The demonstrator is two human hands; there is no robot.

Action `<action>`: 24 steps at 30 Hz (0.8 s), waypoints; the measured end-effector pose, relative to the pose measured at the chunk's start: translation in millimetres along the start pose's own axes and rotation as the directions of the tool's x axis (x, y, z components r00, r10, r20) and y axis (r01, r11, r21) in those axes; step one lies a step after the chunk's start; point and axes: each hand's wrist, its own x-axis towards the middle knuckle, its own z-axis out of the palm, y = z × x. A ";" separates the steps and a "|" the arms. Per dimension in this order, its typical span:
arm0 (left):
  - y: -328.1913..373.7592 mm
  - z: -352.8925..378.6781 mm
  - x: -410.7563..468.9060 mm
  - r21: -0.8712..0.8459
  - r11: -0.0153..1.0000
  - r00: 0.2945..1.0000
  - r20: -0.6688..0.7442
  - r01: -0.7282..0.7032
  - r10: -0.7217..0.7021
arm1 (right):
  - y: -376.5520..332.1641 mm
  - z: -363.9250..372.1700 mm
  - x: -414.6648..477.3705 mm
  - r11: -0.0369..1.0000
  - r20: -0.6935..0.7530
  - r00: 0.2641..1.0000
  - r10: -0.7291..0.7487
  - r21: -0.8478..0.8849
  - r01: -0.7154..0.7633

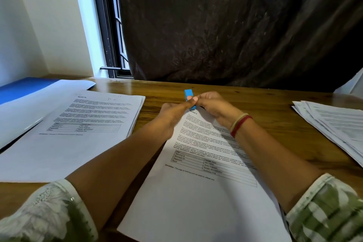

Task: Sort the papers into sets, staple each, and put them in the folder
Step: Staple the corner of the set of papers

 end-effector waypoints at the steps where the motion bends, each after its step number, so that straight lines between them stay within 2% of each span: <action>1: -0.6 0.7 0.2 0.007 1.000 1.000 -0.024 -0.001 0.001 | 1.9 1.9 -0.6 0.999 0.006 1.000 -0.004 0.033 0.003; 4: -1.6 0.6 5.1 -0.026 1.000 0.998 -0.058 -0.001 0.000 | 4.6 7.4 2.2 0.994 0.000 1.000 -0.019 0.104 0.019; 8: 0.0 -0.5 4.4 -0.029 0.999 1.000 -0.015 0.021 -0.021 | 6.4 8.8 4.7 0.990 -0.014 0.999 -0.053 0.131 0.054; 11: 0.7 -3.6 2.3 -0.049 0.999 1.000 0.020 -0.014 0.015 | 7.2 6.7 1.1 0.988 -0.036 0.997 -0.066 0.137 0.071; 15: 0.6 -7.7 3.4 -0.134 0.988 0.996 0.068 0.072 -0.063 | 10.9 -4.0 2.2 0.981 -0.015 0.996 0.085 0.178 -0.081; 21: -2.8 -1.9 -0.4 0.009 0.998 0.998 0.016 -0.061 0.061 | 12.0 -6.1 8.4 0.895 -0.112 0.981 0.156 0.436 -0.092; 24: -4.8 -2.1 2.5 0.077 0.996 0.999 -0.018 -0.045 0.047 | 9.1 -11.3 10.7 0.870 -0.126 0.979 0.163 0.487 -0.082</action>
